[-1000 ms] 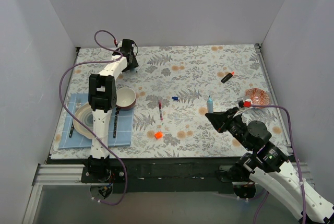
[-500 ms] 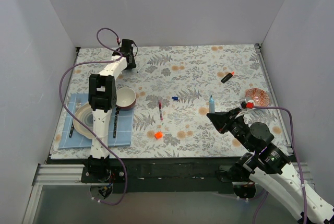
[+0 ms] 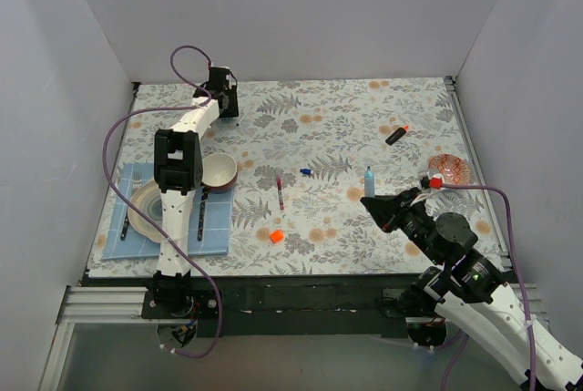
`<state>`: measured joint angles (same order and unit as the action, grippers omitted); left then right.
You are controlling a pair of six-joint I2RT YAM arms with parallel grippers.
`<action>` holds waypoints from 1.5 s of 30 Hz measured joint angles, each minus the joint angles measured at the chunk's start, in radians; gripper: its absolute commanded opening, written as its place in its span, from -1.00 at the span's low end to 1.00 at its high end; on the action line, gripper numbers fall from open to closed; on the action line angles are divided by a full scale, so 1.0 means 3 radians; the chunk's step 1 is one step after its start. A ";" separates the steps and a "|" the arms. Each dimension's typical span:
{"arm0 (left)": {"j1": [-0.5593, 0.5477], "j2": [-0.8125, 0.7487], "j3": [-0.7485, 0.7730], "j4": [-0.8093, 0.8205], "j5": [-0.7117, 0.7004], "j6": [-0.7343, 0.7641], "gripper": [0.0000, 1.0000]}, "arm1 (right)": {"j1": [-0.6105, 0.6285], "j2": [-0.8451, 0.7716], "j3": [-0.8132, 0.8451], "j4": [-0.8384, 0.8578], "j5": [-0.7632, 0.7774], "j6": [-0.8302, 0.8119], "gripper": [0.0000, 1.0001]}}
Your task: Insert the pens into the pen caps
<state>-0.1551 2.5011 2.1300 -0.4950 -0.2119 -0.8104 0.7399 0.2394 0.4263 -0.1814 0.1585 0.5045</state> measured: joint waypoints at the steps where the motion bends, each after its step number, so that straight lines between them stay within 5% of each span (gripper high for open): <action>1: 0.0005 0.0010 0.0011 0.0006 0.0041 0.0033 -0.14 | 0.0000 0.0010 0.0004 0.0000 0.0001 0.0000 -0.97; 10: 0.0009 0.0041 0.0031 0.0069 0.0233 0.0084 -1.00 | 0.0000 0.0062 0.0008 0.0001 -0.0001 0.0009 -0.97; 24: 0.0003 -0.0926 -0.1339 0.0041 0.0459 -0.0524 -1.00 | 0.0000 -0.0102 0.0019 -0.0047 -0.0159 0.0195 -0.97; 30: -0.0081 -0.1776 -0.2031 0.0095 0.0777 -0.0916 -1.00 | 0.0000 -0.0052 0.0013 -0.0106 -0.0355 0.0277 -0.97; 41: -0.1275 -0.3688 -0.3366 0.1049 0.1003 -0.1942 -1.00 | 0.0000 0.1153 -0.0209 0.1069 -0.0890 0.0420 -0.97; 45: -0.1550 -0.4023 -0.3794 0.1428 0.0997 -0.2358 -1.00 | 0.0017 0.1607 -0.0258 0.1492 -0.0998 0.0518 -0.97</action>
<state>-0.6201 1.2942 0.9916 -0.0666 0.0872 -1.5177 0.7448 0.7216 0.3489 0.2661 -0.1410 0.6598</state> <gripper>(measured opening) 0.238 0.188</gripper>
